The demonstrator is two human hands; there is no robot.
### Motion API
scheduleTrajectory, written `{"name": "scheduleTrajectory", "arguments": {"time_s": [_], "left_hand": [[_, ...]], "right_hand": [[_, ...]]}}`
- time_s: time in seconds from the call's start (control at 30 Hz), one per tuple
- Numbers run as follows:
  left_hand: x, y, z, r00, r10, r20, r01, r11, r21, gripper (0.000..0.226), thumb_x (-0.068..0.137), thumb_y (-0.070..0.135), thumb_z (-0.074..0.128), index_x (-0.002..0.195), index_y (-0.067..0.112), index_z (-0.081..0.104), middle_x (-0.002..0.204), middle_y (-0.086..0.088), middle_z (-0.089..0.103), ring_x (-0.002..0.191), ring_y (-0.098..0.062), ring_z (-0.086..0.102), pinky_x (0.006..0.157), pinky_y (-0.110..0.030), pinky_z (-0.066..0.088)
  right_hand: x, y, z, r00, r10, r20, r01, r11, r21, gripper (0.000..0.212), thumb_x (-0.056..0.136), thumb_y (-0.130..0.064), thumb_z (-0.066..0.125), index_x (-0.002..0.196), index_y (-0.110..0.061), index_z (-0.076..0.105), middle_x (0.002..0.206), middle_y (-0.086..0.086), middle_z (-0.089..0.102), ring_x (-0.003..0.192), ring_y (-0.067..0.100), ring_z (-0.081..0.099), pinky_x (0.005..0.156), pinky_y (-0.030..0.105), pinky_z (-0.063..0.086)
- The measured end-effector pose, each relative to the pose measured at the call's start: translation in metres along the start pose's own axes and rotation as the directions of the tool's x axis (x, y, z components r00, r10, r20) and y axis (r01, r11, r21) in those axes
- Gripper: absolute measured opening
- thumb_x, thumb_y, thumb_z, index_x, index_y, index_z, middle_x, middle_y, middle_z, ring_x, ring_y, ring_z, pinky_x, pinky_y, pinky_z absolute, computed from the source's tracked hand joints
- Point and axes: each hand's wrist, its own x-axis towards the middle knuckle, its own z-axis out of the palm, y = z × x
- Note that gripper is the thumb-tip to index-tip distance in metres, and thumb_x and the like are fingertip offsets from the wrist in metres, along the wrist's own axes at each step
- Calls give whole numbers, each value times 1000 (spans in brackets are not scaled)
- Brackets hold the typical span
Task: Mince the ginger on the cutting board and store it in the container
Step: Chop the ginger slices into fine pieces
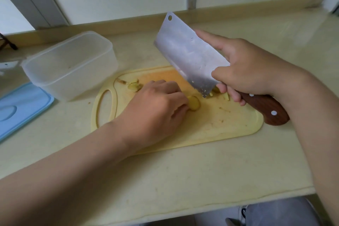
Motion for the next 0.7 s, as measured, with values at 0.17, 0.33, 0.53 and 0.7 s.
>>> {"name": "scheduleTrajectory", "arguments": {"time_s": [0.17, 0.33, 0.53, 0.7], "left_hand": [[-2, 4, 6, 999, -2, -37, 1, 1000, -25, 16, 93, 19, 64, 89, 8, 74, 92, -7, 67, 75, -34, 61, 68, -44, 51], [-8, -2, 0, 989, 141, 45, -137, 987, -84, 24, 97, 21, 58, 103, 7, 76, 108, -11, 68, 85, -33, 64, 73, -44, 52], [-13, 3, -1, 977, 166, 135, -167, 986, -9, 33, 97, 24, 46, 111, 6, 70, 115, -10, 62, 95, -31, 62, 76, -45, 47], [-13, 5, -1, 971, 151, 188, -148, 989, -30, 41, 94, 28, 39, 111, 3, 68, 115, -13, 57, 95, -33, 58, 81, -45, 49]], "right_hand": [[-11, -2, -5, 999, 34, 7, -34, 997, -64, 96, 91, 0, 44, 150, -71, 18, 48, -1, 59, 42, 22, 56, 42, 34, 53], [-30, -4, -1, 997, 71, -5, -71, 989, -127, 97, 90, -3, 45, 143, -79, 17, 62, 6, 66, 42, 24, 60, 43, 36, 54], [-37, -18, 7, 996, 86, -9, -86, 966, -243, 96, 90, -6, 45, 144, -78, 13, 64, 15, 68, 42, 26, 63, 43, 40, 57], [-35, -27, 9, 996, 88, 11, -79, 941, -329, 95, 92, -7, 45, 147, -76, 10, 64, 9, 69, 42, 24, 64, 44, 42, 59]]}}
